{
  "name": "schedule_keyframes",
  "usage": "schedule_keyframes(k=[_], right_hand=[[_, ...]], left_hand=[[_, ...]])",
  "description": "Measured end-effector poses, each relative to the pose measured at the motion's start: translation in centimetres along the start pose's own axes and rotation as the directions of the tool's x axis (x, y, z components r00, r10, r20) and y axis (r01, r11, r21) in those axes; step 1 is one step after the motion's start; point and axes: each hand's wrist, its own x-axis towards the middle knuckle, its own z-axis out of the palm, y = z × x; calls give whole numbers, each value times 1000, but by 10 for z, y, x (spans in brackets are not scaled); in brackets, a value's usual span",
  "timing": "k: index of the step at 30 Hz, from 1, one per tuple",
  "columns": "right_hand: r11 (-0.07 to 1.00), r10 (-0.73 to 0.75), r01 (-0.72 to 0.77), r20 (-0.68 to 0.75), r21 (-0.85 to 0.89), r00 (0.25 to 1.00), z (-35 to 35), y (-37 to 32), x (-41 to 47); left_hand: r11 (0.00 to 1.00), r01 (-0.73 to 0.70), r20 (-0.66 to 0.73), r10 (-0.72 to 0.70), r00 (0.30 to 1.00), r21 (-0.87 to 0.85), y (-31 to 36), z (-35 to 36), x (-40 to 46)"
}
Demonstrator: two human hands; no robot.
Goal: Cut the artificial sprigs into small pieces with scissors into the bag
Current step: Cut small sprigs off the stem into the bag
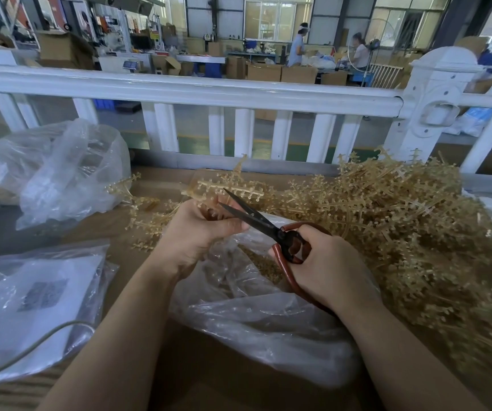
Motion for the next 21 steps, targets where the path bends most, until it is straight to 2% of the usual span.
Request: schedule_keyframes(k=[21], right_hand=[[999,-46,46,24,-16,999,2,2,2]], left_hand=[[998,-65,21,66,998,-11,-3,0,4]])
